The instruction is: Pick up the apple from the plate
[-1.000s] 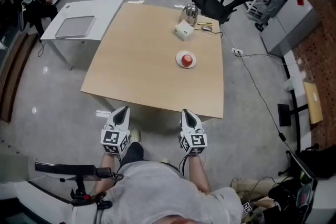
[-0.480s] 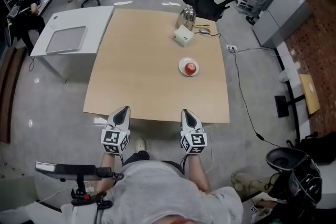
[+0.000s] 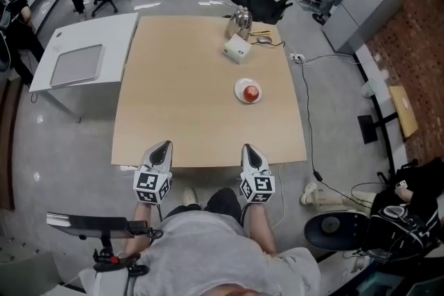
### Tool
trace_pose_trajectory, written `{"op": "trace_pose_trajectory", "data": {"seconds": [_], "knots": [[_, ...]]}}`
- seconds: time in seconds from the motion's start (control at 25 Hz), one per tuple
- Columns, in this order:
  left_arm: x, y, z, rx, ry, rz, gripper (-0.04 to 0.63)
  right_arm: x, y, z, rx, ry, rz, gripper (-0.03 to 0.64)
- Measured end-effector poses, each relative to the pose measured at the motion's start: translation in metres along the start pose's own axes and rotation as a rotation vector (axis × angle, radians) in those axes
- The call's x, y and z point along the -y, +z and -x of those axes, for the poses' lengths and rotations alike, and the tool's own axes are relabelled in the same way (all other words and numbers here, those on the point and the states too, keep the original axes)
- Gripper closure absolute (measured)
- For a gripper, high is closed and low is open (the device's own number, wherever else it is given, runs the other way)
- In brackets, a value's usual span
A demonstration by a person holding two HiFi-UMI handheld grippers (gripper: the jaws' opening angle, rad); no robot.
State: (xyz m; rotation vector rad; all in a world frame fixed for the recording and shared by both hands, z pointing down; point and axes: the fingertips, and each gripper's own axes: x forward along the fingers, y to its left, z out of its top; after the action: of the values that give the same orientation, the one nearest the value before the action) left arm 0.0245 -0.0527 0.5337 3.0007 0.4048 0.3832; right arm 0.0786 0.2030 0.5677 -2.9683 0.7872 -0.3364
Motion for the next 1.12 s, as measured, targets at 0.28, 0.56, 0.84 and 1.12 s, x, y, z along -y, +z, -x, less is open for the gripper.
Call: {"op": "trace_pose_trajectory", "data": {"seconds": [0.28,0.56,0.84,1.12], "knots": [[0.007,-0.006,0.004,-0.022,-0.010,0.003,0.577,0.007,-0.007,0.011,-0.017,-0.029,-0.001,0.611],[-0.028,-0.007,-0.041,-0.056,-0.021,-0.006,0.575,0.020,-0.013,-0.048,-0.037,-0.052,-0.015,0.611],[-0.042,-0.003,-0.087,-0.081,0.005,0.001,0.575,0.054,-0.020,-0.098,-0.066,-0.049,-0.009,0.611],[-0.044,-0.010,-0.128,-0.123,0.025,0.021,0.575,0.096,-0.032,-0.147,-0.108,-0.047,0.027,0.611]]}}
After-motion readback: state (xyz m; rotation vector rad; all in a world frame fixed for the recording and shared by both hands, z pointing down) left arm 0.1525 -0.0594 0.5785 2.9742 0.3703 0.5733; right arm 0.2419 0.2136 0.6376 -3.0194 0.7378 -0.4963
